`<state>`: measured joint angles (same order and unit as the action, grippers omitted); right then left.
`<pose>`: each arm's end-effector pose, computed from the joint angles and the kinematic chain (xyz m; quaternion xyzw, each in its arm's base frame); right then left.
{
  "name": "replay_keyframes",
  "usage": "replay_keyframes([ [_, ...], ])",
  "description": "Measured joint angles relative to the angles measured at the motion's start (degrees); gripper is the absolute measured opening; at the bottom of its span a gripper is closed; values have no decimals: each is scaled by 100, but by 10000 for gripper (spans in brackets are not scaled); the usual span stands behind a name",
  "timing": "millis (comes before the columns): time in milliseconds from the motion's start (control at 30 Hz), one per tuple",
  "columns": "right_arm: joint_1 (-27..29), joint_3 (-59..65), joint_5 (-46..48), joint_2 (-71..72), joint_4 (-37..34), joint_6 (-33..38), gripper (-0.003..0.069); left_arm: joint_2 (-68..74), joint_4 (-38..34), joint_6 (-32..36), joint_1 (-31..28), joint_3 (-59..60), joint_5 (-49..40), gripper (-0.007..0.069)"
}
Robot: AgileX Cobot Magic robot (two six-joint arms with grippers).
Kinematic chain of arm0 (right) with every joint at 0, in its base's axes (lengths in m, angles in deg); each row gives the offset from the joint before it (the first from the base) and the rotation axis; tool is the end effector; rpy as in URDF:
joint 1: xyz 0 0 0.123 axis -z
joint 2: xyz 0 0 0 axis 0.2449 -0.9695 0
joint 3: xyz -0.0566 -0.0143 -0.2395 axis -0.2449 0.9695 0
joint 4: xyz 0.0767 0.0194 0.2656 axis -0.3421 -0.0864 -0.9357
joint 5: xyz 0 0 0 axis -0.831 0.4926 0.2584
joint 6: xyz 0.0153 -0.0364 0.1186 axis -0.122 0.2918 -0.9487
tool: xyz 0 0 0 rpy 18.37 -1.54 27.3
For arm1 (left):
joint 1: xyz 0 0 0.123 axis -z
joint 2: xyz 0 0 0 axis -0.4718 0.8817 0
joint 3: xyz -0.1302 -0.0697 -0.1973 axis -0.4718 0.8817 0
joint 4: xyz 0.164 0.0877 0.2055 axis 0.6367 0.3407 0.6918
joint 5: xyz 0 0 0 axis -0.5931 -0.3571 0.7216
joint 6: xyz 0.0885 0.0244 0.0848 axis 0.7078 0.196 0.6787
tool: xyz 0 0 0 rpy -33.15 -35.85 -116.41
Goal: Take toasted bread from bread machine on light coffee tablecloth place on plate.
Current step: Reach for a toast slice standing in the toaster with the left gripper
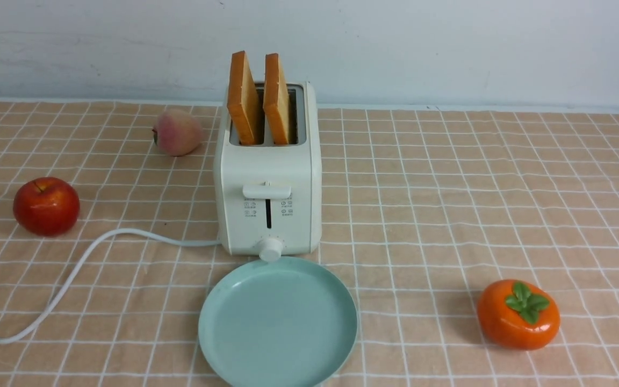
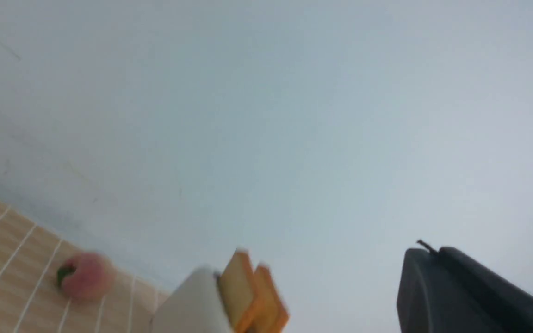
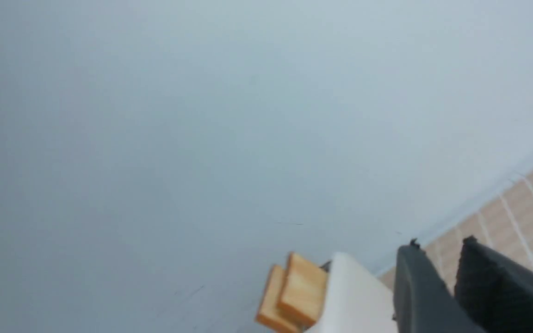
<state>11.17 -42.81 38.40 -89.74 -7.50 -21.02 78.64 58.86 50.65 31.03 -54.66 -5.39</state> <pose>0.1257 0.0298 0.3350 0.1467 0.5946 0.3696 0.6988 0.1531 -0.0232 0.3559 -0.1741 0.6403 -0.3187 0.6769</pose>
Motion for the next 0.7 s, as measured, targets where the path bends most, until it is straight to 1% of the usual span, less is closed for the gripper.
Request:
replay_keyframes([
  [33, 0, -694, 543, -493, 225, 119, 35, 569, 133, 111, 0, -400, -725, -14],
  [67, 0, -1183, 987, -846, 379, 176, 4, 1063, 257, 158, 0, -696, -1314, -14],
  [133, 0, -2095, 1894, -1498, 667, 233, -16, 2047, 516, 191, 0, -1132, -2249, -14],
  [167, 0, -2336, 2328, -1715, 818, 234, -16, 2331, 635, 197, 0, -1289, -2591, -14],
  [200, 0, -2808, 2986, -2196, 1120, 254, -16, 2950, 794, 233, 0, -1484, -2967, -14],
  [300, -7, -3347, 4437, -3031, 1863, 240, -10, 4044, 1004, 457, 0, -1861, -3386, -14],
  [333, -7, -3394, 4661, -3237, 2038, 209, -8, 4316, 1013, 525, 0, -1940, -3422, -14],
  [367, -7, -3438, 5031, -3468, 2404, 102, -8, 4637, 1018, 624, 5, -2125, -3441, -14],
  [400, -7, -3444, 5233, -3671, 2688, -37, -8, 4951, 1035, 688, 42, -2303, -3411, -14],
  [433, -7, -3444, 5294, -3775, 2799, -94, -8, 5076, 1044, 705, 83, -2380, -3397, -14],
  [467, -7, -3431, 5403, -3985, 3127, -265, -8, 5589, 1125, 726, 208, -2697, -3370, -14],
  [533, -7, -3387, 5385, -4150, 3403, -356, -5, 6221, 1317, 724, 452, -3277, -3428, -14],
  [667, -7, -3342, 5259, -4251, 3493, -431, -2, 7150, 1770, 316, 870, -4660, -3714, -14],
  [700, -7, -3342, 5259, -4251, 3493, -431, -2, 7232, 1817, 273, 921, -4814, -3738, -14],
])
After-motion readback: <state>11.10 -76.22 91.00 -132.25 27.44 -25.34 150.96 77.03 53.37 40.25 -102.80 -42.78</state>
